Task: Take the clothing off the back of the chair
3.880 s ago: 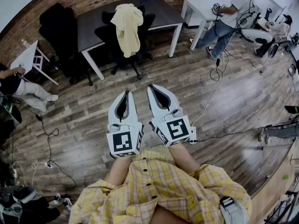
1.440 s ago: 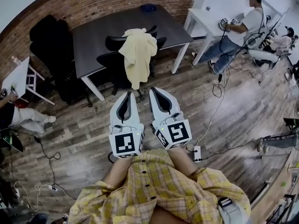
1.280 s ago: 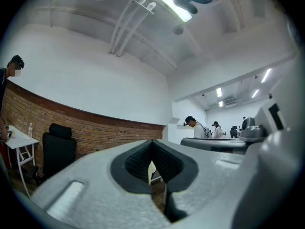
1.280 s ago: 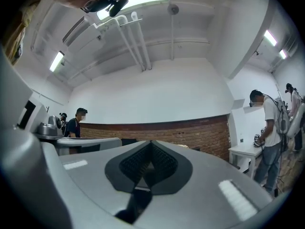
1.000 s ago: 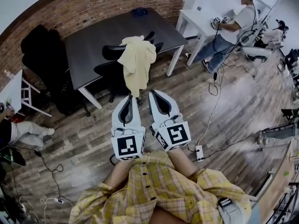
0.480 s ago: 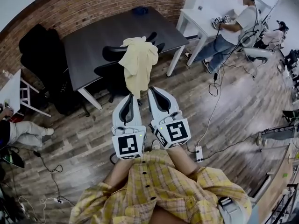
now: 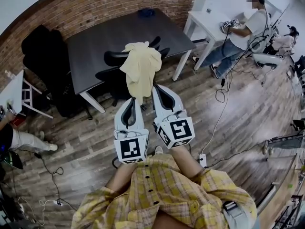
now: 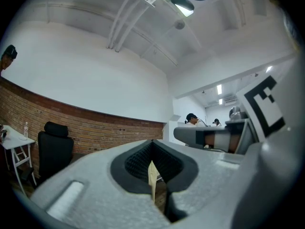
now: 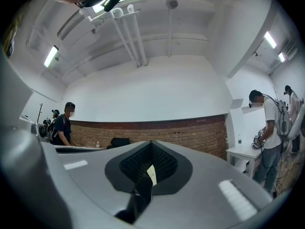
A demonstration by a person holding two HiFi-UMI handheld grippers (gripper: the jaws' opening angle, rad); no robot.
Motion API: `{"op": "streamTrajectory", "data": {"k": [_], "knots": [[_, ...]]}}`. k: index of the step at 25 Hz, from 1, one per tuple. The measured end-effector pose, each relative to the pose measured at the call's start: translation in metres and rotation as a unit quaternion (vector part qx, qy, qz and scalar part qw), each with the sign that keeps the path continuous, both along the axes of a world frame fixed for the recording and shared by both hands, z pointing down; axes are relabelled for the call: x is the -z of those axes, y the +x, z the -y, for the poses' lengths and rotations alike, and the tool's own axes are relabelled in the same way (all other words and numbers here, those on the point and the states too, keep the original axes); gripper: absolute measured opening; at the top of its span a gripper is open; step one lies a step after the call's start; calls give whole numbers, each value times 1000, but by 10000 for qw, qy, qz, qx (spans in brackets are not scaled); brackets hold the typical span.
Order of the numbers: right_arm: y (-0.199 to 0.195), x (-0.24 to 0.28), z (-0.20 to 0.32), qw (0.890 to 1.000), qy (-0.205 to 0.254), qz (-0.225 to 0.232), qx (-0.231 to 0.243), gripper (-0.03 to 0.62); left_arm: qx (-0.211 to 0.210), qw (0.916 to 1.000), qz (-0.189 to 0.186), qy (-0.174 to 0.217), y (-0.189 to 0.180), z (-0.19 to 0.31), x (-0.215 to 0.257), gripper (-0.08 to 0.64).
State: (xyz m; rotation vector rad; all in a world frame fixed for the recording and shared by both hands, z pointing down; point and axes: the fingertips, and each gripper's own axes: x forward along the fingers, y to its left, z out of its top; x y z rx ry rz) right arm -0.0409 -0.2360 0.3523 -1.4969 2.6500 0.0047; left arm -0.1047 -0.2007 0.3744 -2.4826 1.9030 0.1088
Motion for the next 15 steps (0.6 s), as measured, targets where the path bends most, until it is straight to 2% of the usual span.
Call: {"op": "streamTrajectory", "data": {"k": [15], "knots": [[3, -5, 53, 9993, -139, -130, 309, 0, 221, 9996, 151, -6, 9, 18, -8, 0]]}}
